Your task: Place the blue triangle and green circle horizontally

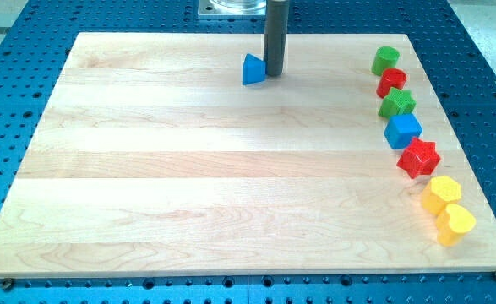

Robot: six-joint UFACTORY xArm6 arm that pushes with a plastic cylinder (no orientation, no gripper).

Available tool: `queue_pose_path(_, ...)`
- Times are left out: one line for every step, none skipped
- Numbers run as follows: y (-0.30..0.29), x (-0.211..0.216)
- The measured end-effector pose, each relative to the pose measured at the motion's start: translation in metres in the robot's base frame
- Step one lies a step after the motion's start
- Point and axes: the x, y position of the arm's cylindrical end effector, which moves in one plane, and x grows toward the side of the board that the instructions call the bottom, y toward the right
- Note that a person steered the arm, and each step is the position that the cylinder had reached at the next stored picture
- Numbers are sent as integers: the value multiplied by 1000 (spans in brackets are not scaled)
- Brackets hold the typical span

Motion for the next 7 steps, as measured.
queue_pose_path(0,4)
queue_pose_path(0,2)
queue_pose_path(10,-8)
queue_pose_path(42,-19)
queue_pose_path(72,-35)
queue_pose_path(103,-46)
queue_pose_path(132,-46)
